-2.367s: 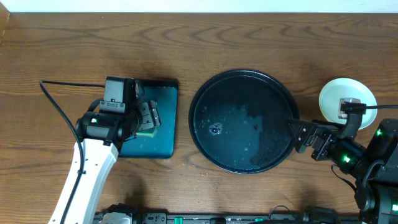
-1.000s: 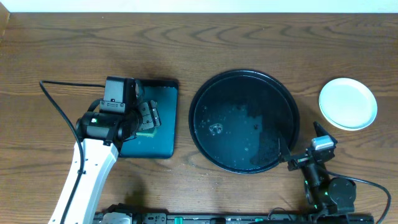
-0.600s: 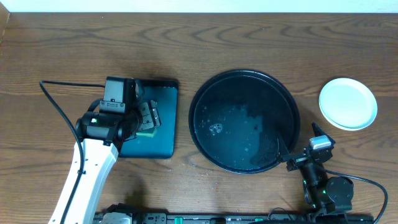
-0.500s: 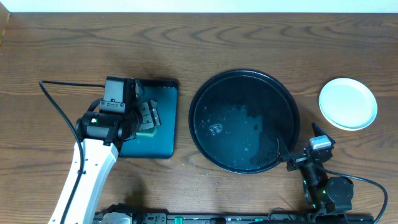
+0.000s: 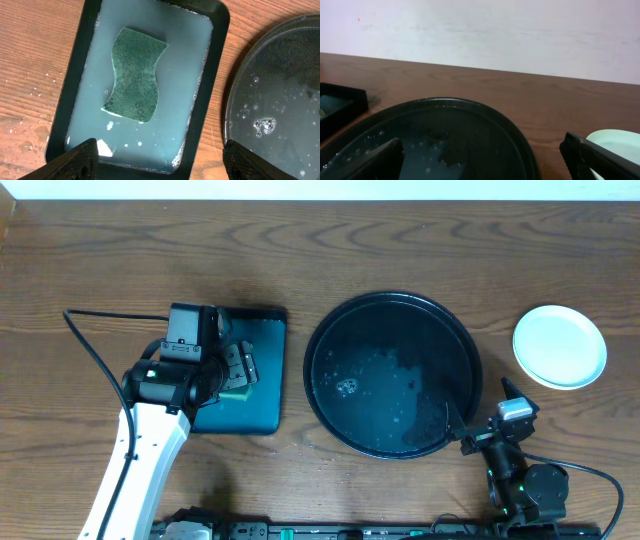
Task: Clean dirty plates on tray and stack at the side
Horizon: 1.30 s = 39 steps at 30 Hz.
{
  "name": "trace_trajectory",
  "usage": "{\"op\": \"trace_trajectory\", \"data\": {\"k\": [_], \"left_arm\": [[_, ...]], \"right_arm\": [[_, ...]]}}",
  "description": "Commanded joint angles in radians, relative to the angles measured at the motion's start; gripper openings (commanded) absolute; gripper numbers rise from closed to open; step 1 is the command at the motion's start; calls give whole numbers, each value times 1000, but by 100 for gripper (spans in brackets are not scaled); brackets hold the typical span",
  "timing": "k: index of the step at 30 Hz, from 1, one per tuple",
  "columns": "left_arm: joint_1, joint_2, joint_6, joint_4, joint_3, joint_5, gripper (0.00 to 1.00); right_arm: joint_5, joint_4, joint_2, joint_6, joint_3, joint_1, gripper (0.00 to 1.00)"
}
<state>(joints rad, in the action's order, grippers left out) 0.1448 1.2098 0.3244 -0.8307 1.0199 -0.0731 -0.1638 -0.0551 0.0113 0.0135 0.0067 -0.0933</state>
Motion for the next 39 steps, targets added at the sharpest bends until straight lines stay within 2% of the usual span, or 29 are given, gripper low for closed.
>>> {"op": "trace_trajectory", "data": {"k": [1,5,9,16,17,21,27,29,34,39], "left_arm": [[0,-19,-6,-2,16,3,80],[0,-128,-6,5,-29,93,80],[-1,-282,-7,10,-134,95,80],[-30,-633,-11,470,-436,133,80],[-35,-734,-12,557,-516,134,80],[-51,-904,-18,676,-662,133,80],[-77,-1136,-18,759,-870,133,80],[-77,-1196,-18,769,-916,134,80],[-78,-1209,-21,851,-1018,137,80],[-78,-1209,-26,814,-1016,180,80]], "right_arm": [[3,-5,-6,10,-1,9,99],[3,-5,-6,10,-1,9,99],[3,-5,-6,10,-1,9,99],[3,-5,-6,10,-1,9,99],[3,-5,-6,10,-1,9,99],[3,-5,-6,10,-1,9,99],[3,-5,-6,10,-1,9,99],[3,-5,-6,10,-1,9,99],[3,-5,-6,10,-1,9,99],[3,-5,-6,10,-1,9,99]]}}
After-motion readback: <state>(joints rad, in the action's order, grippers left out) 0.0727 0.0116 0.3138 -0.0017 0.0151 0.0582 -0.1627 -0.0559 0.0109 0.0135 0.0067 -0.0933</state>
